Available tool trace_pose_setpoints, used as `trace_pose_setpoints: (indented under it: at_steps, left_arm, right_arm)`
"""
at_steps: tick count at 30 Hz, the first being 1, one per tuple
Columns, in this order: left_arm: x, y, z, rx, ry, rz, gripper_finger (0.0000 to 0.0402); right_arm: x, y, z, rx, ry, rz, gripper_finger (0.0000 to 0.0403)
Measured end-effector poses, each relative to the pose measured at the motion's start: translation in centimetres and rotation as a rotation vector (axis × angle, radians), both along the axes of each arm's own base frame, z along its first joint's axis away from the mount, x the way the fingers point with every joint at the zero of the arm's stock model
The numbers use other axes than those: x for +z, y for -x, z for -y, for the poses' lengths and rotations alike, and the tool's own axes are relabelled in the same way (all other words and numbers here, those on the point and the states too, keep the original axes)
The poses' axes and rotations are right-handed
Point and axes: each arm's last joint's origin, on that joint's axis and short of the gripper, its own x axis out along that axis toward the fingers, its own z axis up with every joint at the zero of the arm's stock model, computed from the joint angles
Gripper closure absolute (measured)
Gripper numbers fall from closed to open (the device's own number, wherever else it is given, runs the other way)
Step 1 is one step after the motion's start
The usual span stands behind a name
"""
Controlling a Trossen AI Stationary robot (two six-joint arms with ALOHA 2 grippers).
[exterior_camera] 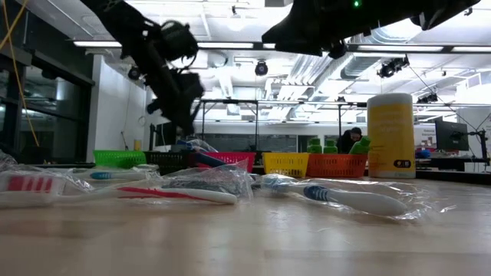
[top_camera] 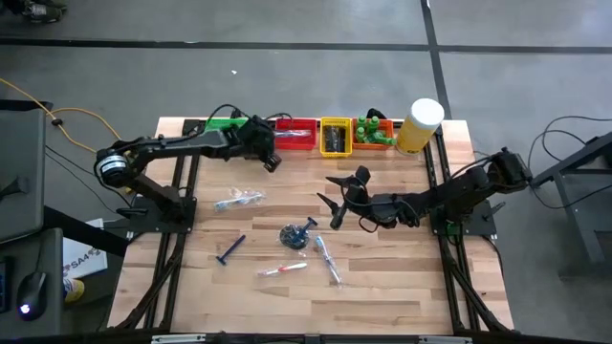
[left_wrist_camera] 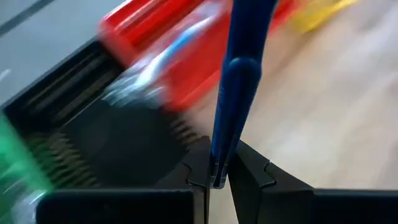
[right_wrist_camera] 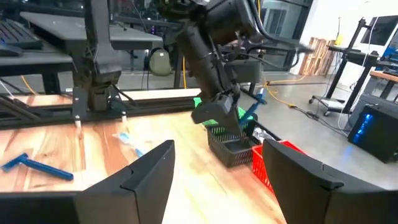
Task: Pick & Place Travel size toiletries
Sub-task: Put the blue razor into the black basket
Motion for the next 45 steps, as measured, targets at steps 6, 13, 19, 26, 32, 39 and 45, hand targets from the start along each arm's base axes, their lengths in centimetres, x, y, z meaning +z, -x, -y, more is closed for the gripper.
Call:
trace_pose_setpoints:
  at_steps: [6,13,19,26,32,39,45]
  left_arm:
    - [-0.3,2.1,-2.5,0.155,0.018,-0.051,0.0372]
    - [-0.5,3.3,-3.7,0.275,0.065,-0.034,0.0372]
    - [-1.3,3.5,-3.6,0.307,0.12,-0.072,0.0372]
    - [-3.3,2.8,-4.1,0.315,0.155,-0.121,0.0356]
    - [-3.5,2.8,-4.2,0.316,0.16,-0.129,0.0323]
    - [-3.3,2.9,-4.1,0.3,0.157,-0.137,0.0318]
    - [-1.6,3.5,-2.5,0.228,0.188,-0.125,0.0317]
  right_arm:
    - [-0.1,0.0,0.0,0.0,0.0,-0.011,0.0167]
    - [-0.1,0.0,0.0,0.0,0.001,-0.012,0.0167]
    - [-0.1,0.0,0.0,0.0,0.0,-0.012,0.0167]
    - [-0.1,0.0,0.0,0.001,-0.008,-0.009,0.0167]
    - [-0.1,0.0,0.0,0.001,-0.021,-0.003,0.0167]
    - [-0.3,0.0,0.0,0.001,-0.019,-0.017,0.0167]
    - [-0.6,0.1,0.0,-0.005,-0.049,-0.035,0.0167]
